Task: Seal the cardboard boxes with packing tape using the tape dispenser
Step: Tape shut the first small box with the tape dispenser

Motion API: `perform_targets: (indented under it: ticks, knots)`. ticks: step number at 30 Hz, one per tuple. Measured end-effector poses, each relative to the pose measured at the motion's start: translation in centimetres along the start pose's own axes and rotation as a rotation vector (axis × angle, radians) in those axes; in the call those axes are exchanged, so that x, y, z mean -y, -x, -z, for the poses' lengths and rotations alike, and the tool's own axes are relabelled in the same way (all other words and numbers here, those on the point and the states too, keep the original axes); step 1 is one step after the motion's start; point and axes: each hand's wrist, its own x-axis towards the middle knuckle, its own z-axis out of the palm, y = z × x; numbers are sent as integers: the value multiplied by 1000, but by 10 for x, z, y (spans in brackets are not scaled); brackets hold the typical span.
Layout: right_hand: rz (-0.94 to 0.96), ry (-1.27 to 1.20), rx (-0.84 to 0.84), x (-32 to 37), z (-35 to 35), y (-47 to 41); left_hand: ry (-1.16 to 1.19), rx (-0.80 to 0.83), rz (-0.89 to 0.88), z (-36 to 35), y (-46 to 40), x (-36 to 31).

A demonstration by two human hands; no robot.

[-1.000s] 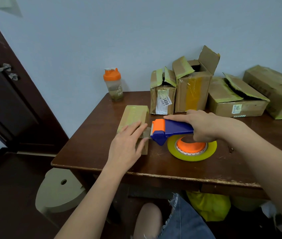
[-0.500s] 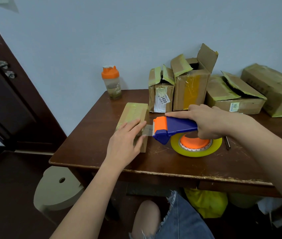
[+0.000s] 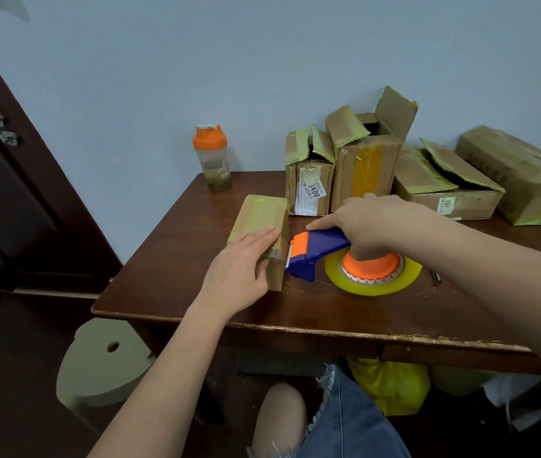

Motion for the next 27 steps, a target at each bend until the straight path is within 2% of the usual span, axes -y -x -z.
perform_targets:
  ticks: [7, 11, 16, 21, 25, 27]
  knots:
    - [-11, 106, 124, 16, 24, -10, -27, 85, -18, 13, 0, -9]
    - [-155, 217, 221, 17, 1, -16, 8, 85, 0, 14, 6, -4]
    - [-171, 185, 272, 14, -13, -18, 139, 79, 51, 10, 6, -7]
    - [-203, 228, 263, 20, -20, -22, 649, -104, 124, 10, 5, -1]
    - [-140, 326, 278, 24, -22, -19, 789, -301, 114, 11, 4, 6]
    - [-96, 300, 279, 23, -21, -16, 801, -372, 170, 12, 7, 12]
